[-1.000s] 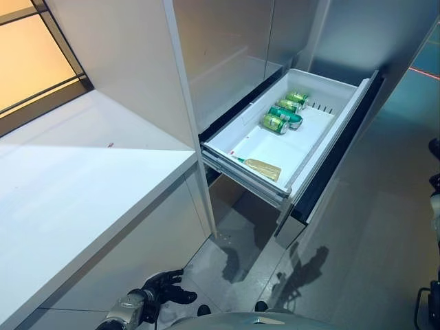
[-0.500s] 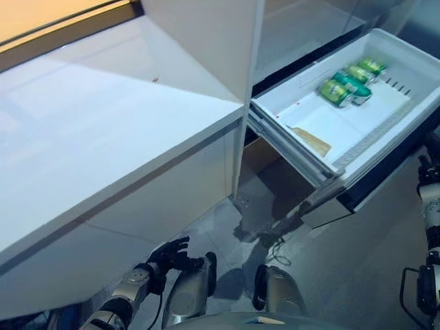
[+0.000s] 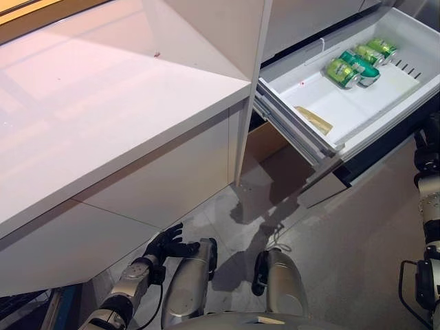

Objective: Put drinks into fridge and close the fridge

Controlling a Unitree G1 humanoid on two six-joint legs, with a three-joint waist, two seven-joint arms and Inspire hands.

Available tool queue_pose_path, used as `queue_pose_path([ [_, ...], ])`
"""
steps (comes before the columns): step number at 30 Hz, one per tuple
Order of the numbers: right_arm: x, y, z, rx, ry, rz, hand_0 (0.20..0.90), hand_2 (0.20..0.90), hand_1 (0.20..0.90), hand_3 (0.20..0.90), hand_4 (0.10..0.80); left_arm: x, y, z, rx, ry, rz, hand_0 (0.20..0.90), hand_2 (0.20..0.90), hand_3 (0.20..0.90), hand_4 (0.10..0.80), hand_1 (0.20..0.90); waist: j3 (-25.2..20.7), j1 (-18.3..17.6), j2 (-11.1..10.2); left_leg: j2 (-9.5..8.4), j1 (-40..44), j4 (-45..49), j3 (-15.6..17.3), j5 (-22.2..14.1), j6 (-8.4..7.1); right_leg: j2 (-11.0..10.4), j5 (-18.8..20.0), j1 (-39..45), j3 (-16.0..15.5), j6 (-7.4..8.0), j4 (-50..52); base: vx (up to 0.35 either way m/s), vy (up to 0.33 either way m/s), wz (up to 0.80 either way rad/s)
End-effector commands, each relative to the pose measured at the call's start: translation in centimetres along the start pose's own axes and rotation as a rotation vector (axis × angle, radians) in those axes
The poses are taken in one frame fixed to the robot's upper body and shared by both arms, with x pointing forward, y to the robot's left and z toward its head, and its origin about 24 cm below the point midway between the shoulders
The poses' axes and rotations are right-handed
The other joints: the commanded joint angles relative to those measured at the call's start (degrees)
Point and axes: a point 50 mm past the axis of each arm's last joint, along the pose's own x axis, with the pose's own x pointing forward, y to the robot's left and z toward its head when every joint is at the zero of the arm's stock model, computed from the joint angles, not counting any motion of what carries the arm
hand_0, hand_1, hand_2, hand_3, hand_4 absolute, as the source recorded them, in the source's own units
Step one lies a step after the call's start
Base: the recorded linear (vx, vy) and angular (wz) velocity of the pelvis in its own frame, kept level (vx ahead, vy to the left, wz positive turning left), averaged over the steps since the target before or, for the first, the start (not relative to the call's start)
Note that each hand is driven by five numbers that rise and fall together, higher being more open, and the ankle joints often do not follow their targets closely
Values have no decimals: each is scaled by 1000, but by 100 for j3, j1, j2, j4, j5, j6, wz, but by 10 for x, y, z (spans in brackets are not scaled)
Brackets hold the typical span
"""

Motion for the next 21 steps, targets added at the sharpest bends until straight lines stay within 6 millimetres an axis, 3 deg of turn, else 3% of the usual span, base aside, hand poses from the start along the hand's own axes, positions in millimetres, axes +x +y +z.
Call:
queue_pose_path([
  [1, -4, 97, 18, -55, -83, 435, 900, 900, 900, 900, 800, -20, 0, -48, 37, 125, -9, 900, 900, 900, 800, 900, -74, 458, 25, -287, 500, -388, 16, -572, 420, 387, -65, 254, -160, -580, 28, 35, 57, 4],
  [3, -3, 113, 20, -90, -86, 479, 900, 900, 900, 900, 800, -20, -2, -47, 43, 122, -23, 900, 900, 900, 800, 900, -64, 550, 59, -301, 509, -478, -36, -495, 390, 351, -42, 284, -210, -565, -9, 39, 65, 11],
  [8, -2, 130, 23, -144, -82, 511, 900, 900, 900, 900, 800, -21, 0, -45, 50, 106, -25, 900, 900, 900, 800, 900, -54, 697, 110, -321, 584, -704, -146, -356, 367, 245, -19, 336, -287, -520, -33, 25, 47, 11],
  [21, 4, 129, 16, -184, -61, 453, 900, 900, 900, 900, 800, -30, 10, -63, 58, 172, 4, 900, 900, 900, 800, 900, -293, 904, 131, -354, 1147, -1511, -371, -101, 318, 87, 165, 922, -423, -268, -712, 69, 30, 17],
])
